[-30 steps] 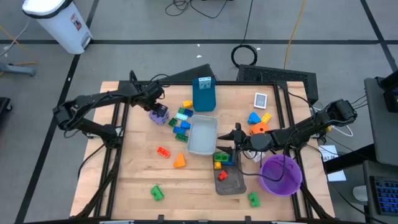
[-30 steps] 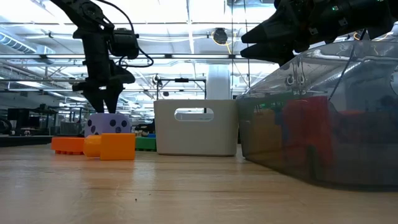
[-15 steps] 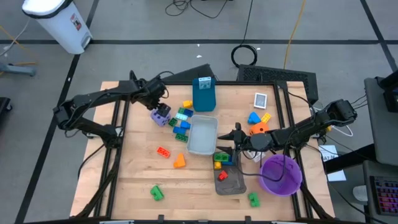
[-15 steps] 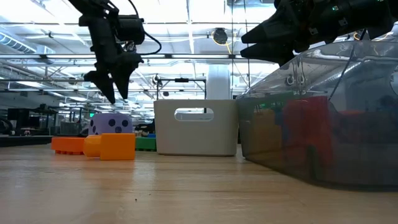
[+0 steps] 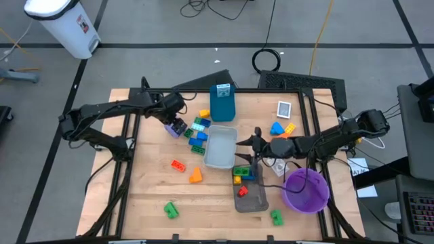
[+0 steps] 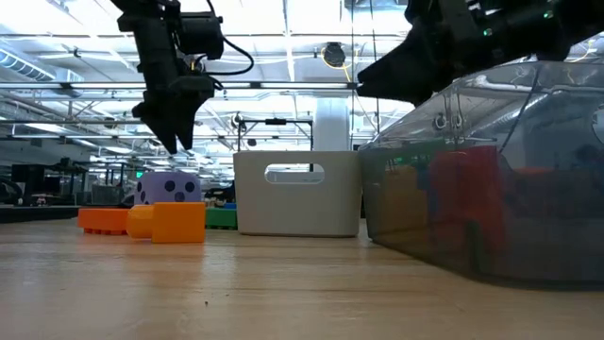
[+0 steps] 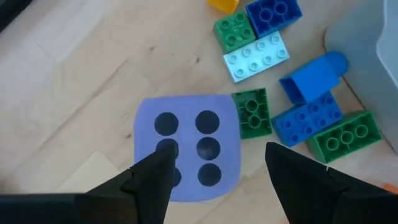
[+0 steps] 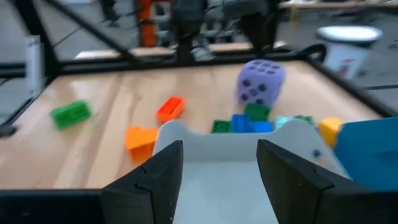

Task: Pick & Place Toys
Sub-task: Put the purple dice into the white bin

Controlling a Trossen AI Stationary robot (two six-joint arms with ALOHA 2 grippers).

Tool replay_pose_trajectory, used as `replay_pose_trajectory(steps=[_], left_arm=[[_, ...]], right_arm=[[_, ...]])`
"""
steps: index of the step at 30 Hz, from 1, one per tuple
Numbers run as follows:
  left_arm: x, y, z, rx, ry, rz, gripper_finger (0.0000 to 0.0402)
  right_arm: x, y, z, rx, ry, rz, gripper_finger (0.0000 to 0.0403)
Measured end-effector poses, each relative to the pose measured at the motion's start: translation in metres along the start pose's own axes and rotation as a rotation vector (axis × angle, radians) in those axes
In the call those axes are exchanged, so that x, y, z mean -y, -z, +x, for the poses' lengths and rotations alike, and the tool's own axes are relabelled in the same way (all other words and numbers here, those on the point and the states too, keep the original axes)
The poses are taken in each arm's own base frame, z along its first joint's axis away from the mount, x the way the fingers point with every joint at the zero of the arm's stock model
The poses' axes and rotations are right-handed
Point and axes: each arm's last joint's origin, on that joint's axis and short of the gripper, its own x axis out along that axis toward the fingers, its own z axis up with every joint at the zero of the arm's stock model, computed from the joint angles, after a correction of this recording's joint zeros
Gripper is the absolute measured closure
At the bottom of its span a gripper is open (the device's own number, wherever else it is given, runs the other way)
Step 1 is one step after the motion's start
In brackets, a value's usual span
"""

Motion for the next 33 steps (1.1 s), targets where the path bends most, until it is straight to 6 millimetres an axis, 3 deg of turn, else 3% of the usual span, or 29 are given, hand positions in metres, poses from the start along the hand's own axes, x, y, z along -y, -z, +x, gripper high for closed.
replay_pose_trajectory(steps=[8,20,33], left_arm=[[0.008,-0.007,-0.014,0.044,-0.003,-0.037,0.0144],[0.045,-0.031,-0.08,0.372,-0.019,-0.162,0.0144],[0.086,-0.03,-0.093,0.598,0.115,-0.334,0.0144]], right_arm=[[0.011,0.008,0.002,-0.1,-0.058,-0.026,0.0206],[0.011,0.013,0.002,-0.155,-0.055,-0.034,0.0206],[0.011,0.013,0.002,-0.152,-0.056,-0.034,0.0206]])
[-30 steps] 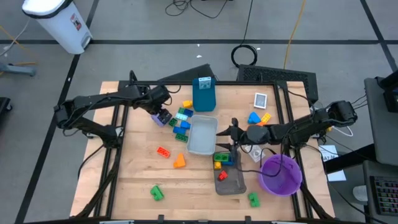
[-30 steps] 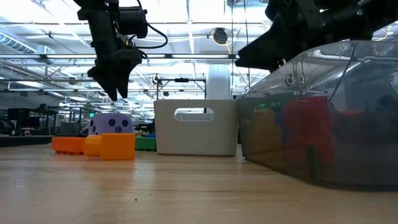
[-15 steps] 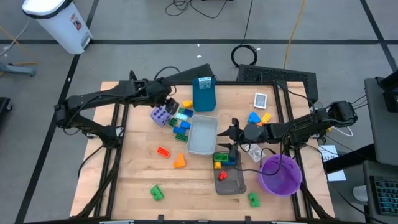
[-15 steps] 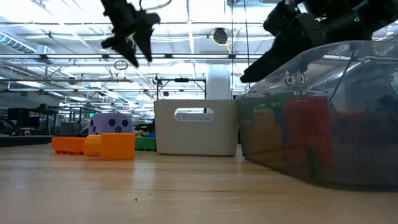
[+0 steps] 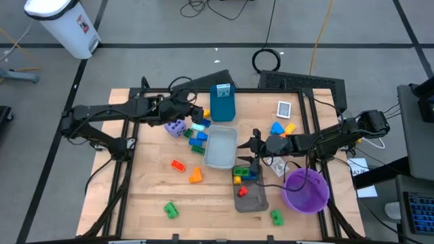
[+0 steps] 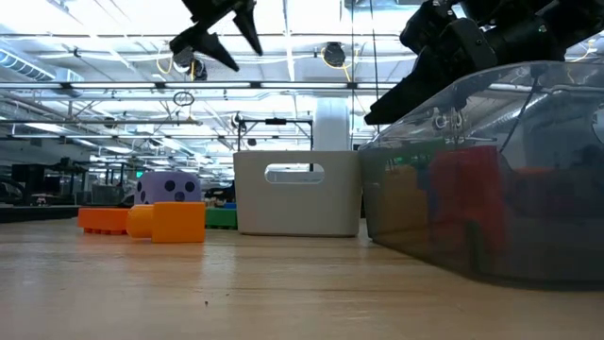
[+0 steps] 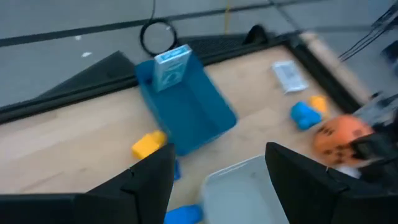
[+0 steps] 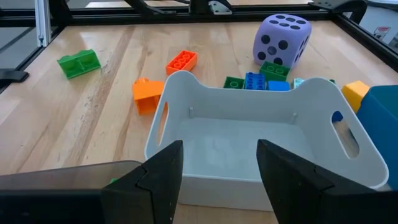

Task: Pick & Place Toys
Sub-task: Put the purple dice into the white bin

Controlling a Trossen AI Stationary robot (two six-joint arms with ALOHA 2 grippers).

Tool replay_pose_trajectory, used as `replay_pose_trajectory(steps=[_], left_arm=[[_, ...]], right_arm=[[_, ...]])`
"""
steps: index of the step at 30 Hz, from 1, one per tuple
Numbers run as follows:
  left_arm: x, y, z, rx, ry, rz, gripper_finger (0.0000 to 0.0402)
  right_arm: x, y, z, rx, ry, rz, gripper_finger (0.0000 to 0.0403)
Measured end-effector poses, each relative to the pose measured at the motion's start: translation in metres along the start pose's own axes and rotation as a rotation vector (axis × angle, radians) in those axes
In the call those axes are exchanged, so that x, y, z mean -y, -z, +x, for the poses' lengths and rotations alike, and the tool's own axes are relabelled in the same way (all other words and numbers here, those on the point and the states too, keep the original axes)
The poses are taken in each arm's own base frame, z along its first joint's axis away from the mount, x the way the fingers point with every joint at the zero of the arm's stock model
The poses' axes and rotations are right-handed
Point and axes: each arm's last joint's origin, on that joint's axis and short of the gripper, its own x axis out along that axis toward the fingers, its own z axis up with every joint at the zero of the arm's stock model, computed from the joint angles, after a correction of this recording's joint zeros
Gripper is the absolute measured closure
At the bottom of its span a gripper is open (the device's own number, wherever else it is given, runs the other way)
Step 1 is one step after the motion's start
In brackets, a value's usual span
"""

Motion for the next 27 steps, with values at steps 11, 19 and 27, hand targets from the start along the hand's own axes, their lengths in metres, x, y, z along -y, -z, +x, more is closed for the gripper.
replay_pose_trajectory(steps=[11,19,27], left_arm=[[0.012,0.011,-0.009,0.014,0.036,-0.181,0.0144],[0.018,0.017,-0.014,0.021,0.047,-0.262,0.0144],[0.023,0.016,-0.017,0.089,0.062,-0.29,0.0144]], right_arm=[[0.0,0.0,0.0,0.0,0.0,0.0,0.0206],[0.0,0.0,0.0,0.0,0.0,0.0,0.0206],[0.0,0.0,0.0,0.0,0.0,0.0,0.0206]])
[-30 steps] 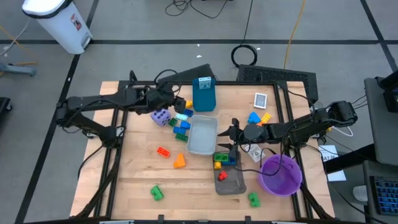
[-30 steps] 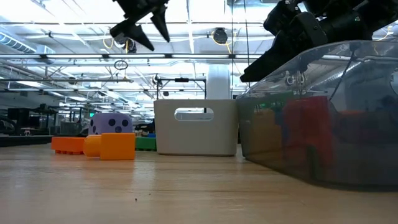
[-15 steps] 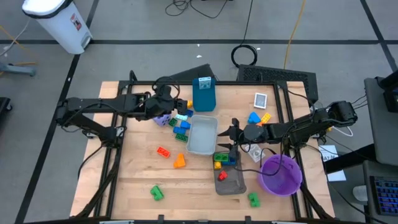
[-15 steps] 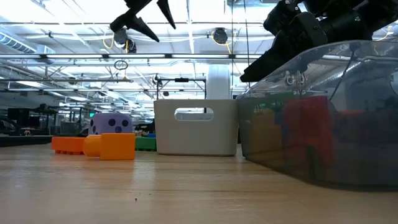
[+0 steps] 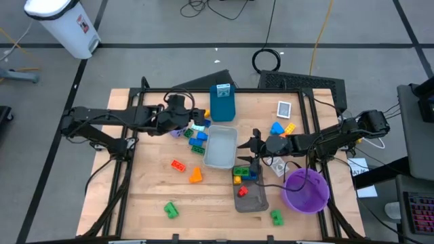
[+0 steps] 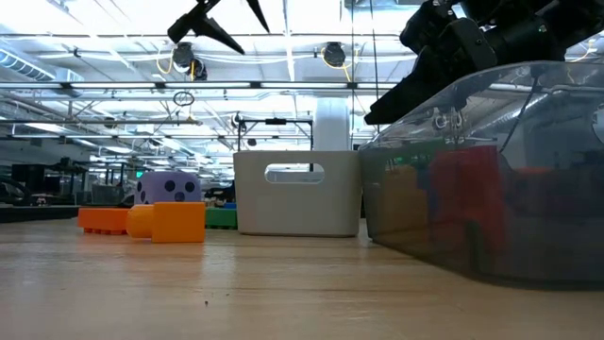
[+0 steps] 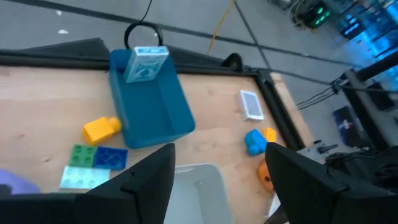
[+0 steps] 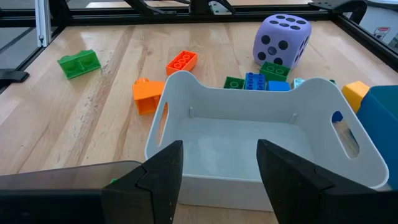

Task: Pick & Place Toys
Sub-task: Put the purple dice into the white bin

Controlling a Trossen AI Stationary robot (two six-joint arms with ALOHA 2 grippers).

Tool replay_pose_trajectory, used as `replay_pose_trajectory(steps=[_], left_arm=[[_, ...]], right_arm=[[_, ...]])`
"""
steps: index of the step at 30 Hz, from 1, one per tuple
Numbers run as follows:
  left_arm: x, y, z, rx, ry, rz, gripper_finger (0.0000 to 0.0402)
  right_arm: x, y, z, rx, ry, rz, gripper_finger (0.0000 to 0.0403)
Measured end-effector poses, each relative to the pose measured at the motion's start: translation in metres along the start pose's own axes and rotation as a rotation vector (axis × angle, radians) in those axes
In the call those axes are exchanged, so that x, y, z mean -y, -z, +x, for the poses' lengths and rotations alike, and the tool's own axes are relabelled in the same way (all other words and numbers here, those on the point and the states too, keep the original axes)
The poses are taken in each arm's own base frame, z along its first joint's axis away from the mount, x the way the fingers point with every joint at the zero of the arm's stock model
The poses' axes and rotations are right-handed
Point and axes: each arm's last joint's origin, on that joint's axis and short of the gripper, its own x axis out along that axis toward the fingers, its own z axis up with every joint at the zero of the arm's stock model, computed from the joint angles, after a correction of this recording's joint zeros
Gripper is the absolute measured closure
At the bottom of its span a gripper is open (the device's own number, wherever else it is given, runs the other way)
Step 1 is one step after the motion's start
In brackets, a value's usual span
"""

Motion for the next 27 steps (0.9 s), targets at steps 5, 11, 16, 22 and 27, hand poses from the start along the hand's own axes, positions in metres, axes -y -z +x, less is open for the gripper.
replay_pose_trajectory(steps=[5,11,16,22,27], left_arm=[[0.0013,-0.0008,0.0,0.008,0.011,-0.009,0.0144],[0.0013,-0.0008,0.0,0.008,0.011,-0.004,0.0144],[0.0028,-0.0015,0.0,0.015,0.024,0.034,0.0144],[0.0041,-0.0021,0.0,0.021,0.034,0.092,0.0144],[0.004,-0.0021,0.0001,0.022,0.034,0.138,0.0144]], right_arm=[[0.0,0.0,0.0,0.0,0.0,0.0,0.0206],[0.0,0.0,0.0,0.0,0.0,0.0,0.0206],[0.0,0.0,0.0,0.0,0.0,0.0,0.0206],[0.0,0.0,0.0,0.0,0.0,0.0,0.0206],[0.0,0.0,0.0,0.0,0.0,0.0,0.0206]])
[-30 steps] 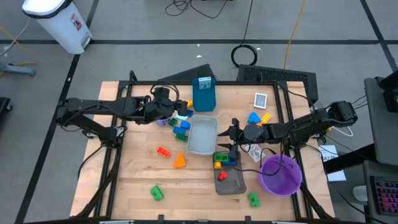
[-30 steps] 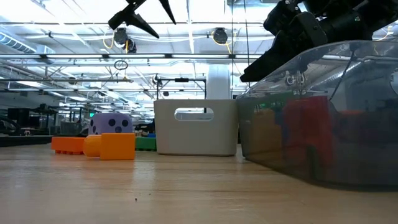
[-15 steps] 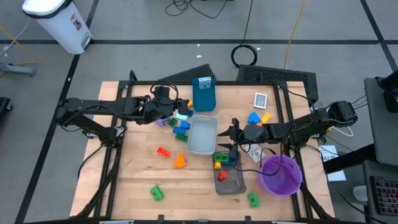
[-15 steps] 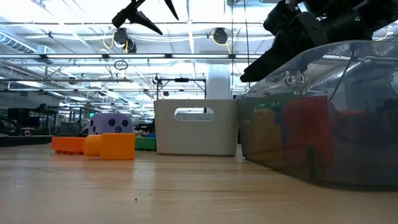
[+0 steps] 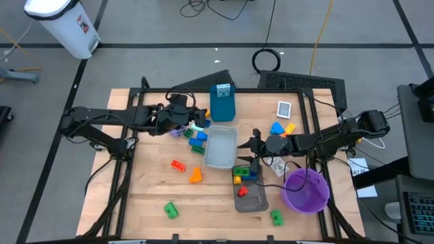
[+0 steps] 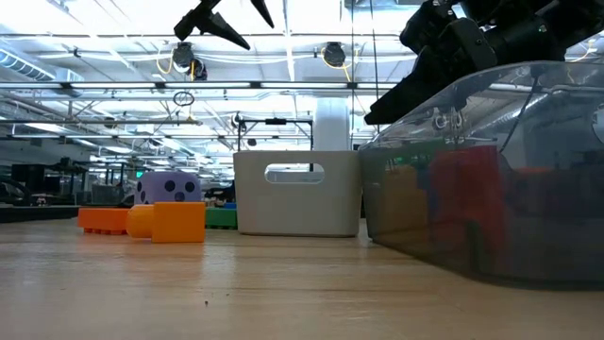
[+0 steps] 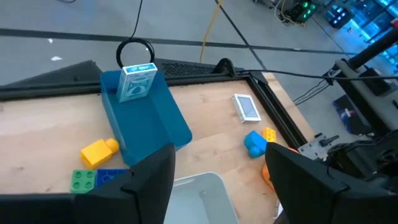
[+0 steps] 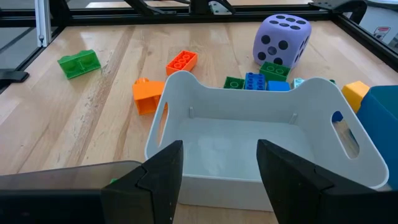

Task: Pick & Place Toys
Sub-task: Put the purple dice into the white bin

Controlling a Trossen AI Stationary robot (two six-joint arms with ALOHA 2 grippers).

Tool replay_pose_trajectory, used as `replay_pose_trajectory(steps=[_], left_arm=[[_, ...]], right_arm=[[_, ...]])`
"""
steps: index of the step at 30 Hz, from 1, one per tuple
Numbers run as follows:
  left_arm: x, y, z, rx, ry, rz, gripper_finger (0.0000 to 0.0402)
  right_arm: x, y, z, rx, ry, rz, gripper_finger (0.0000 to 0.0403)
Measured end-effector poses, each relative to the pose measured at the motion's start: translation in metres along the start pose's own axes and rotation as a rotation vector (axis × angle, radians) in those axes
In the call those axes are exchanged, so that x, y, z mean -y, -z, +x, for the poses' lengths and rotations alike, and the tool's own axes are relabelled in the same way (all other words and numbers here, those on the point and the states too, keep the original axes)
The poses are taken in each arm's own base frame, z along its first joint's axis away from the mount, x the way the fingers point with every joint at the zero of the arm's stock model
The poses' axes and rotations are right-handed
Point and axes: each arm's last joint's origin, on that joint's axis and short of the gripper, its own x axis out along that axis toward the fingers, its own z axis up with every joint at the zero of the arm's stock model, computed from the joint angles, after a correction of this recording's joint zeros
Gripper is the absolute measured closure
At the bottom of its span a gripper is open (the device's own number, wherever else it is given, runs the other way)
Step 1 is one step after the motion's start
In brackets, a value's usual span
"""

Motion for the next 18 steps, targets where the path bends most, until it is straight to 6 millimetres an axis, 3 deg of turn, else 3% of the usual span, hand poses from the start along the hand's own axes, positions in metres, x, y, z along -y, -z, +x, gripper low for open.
replay_pose_trajectory(steps=[18], left_arm=[[0.0023,0.0036,-0.001,-0.087,0.062,0.043,0.0144]], right_arm=[[0.0,0.0,0.0,0.0,0.0,0.0,0.0206]])
